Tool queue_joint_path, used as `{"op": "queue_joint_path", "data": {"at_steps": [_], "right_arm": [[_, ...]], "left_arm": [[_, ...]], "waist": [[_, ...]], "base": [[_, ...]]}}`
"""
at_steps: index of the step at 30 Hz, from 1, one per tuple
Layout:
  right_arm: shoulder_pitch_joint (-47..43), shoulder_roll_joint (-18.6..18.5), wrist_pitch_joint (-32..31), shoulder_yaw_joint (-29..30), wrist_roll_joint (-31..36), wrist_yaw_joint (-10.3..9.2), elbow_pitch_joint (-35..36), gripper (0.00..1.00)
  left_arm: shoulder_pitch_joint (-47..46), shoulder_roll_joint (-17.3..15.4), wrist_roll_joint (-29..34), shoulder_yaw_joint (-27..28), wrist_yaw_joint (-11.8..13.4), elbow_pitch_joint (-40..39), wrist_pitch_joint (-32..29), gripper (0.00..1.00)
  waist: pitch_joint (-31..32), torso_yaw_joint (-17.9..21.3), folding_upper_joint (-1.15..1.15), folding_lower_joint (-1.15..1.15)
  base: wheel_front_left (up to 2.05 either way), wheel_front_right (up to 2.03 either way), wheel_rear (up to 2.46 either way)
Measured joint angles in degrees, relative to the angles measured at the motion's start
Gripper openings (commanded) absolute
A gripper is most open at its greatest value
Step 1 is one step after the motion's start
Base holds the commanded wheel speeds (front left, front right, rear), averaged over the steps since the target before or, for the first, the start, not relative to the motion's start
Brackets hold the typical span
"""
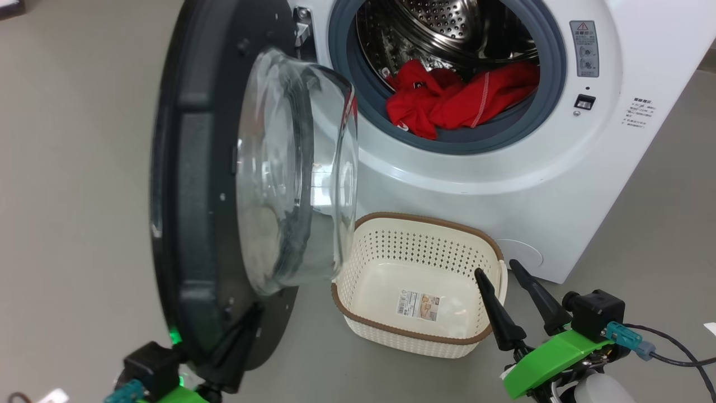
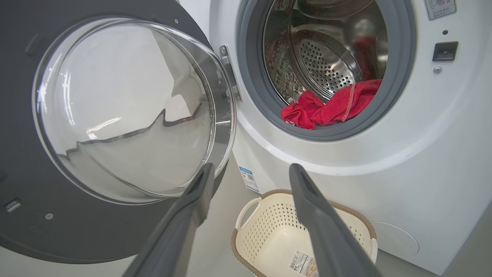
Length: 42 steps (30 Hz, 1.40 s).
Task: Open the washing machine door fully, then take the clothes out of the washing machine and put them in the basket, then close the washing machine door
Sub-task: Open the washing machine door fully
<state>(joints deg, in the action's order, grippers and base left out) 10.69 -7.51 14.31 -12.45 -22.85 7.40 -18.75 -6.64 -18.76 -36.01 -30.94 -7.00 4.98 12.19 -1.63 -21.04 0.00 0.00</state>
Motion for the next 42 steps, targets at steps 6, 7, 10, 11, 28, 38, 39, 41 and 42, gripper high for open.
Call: {"op": "queue_joint_path", "data": {"at_steps": [6,7,10,11,28,38,39,41,42], "right_arm": [[0.0,0.1,0.0,-0.1,0.0,0.0,-0.2,1.0],[0.0,0.1,0.0,-0.1,0.0,0.0,-0.2,1.0],[0.0,0.3,0.0,-0.1,0.0,0.0,-0.3,1.0],[0.0,0.3,0.0,-0.1,0.0,0.0,-0.3,1.0],[2.0,1.7,0.0,0.3,1.8,0.0,-0.4,1.0],[3.9,2.1,0.0,0.5,2.7,0.0,-0.8,1.0],[4.0,2.2,0.0,0.5,2.7,0.0,-0.8,1.0],[4.7,2.3,0.0,0.5,2.7,0.0,-1.1,1.0],[5.1,2.4,0.0,0.5,2.8,0.0,-1.1,1.0]], "left_arm": [[0.0,-1.4,-1.9,2.6,1.4,0.8,0.0,0.0],[0.0,-1.6,-2.1,3.0,1.7,1.0,0.0,0.0],[0.0,-2.3,-2.9,4.2,2.0,1.5,0.0,0.0],[0.0,-2.6,-3.1,4.7,2.0,1.8,0.0,0.0],[-5.3,-7.6,-6.3,10.0,2.1,10.2,-1.5,0.0],[-13.1,-9.7,-8.7,10.6,-0.2,21.5,-1.4,0.0],[-13.9,-9.9,-9.1,10.4,-0.3,22.7,-1.2,0.0],[-15.5,-10.0,-9.5,10.2,-0.4,24.9,-0.7,0.0],[-16.3,-10.1,-10.0,10.0,-0.4,26.0,-0.5,0.0]], "waist": [[-0.1,-0.4,0.0,0.0],[-0.1,-0.5,0.0,0.0],[-0.2,-0.8,0.0,0.0],[-0.2,-0.8,0.0,0.0],[-3.5,-2.9,0.0,0.0],[-6.8,-3.5,0.0,0.0],[-7.1,-3.5,0.0,0.0],[-7.7,-3.7,0.0,0.0],[-7.9,-3.7,0.0,0.0]], "base": [[0.0,0.0,0.0],[0.0,0.0,0.0],[0.0,0.0,0.0],[0.0,0.0,0.0],[0.0,0.0,0.0],[0.0,0.0,0.0],[0.0,0.0,0.0],[0.0,0.0,0.0],[0.0,0.0,0.0]]}}
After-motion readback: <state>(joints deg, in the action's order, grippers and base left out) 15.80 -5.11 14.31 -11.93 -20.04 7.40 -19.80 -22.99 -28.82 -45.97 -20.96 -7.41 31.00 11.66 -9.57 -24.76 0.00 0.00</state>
